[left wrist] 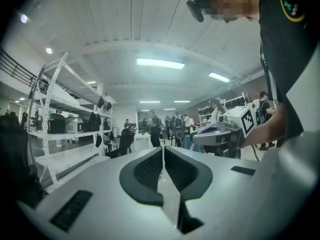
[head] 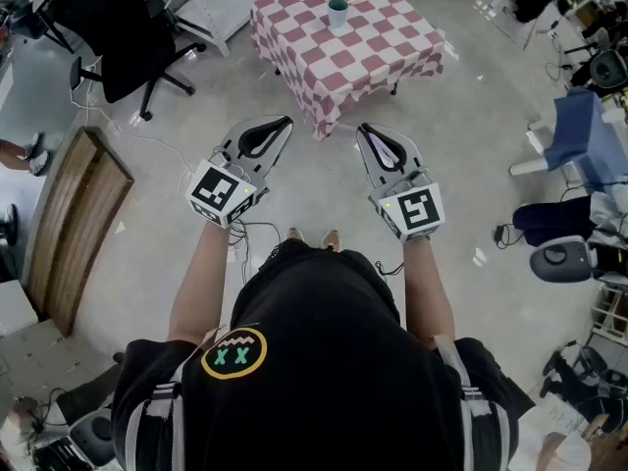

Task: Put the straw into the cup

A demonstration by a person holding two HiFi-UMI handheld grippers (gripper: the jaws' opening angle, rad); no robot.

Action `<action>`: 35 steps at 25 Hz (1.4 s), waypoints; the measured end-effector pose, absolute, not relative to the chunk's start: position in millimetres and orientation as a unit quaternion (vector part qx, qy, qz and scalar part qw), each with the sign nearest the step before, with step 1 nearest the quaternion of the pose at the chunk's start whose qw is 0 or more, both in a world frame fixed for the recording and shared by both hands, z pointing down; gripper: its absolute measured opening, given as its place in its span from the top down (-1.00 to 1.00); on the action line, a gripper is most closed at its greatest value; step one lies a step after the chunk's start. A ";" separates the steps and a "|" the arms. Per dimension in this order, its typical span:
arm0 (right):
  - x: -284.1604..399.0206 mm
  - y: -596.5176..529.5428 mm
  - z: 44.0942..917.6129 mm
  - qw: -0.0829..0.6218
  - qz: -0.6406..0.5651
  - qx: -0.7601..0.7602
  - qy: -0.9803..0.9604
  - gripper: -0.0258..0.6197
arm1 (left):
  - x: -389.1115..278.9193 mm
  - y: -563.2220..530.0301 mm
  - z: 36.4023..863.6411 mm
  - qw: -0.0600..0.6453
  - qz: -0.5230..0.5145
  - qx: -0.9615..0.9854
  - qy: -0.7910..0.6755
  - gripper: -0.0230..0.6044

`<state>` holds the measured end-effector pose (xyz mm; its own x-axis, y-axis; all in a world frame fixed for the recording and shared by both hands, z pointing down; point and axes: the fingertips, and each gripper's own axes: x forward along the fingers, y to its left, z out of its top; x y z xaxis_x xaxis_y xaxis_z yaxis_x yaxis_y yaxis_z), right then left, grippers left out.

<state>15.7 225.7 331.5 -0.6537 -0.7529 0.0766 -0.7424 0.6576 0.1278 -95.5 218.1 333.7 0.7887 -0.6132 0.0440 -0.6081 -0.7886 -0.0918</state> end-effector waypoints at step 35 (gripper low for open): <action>34.3 224.8 329.9 0.052 -0.060 0.413 -0.907 0.76 | -75.7 217.7 327.9 0.045 -0.040 -0.946 0.318 0.83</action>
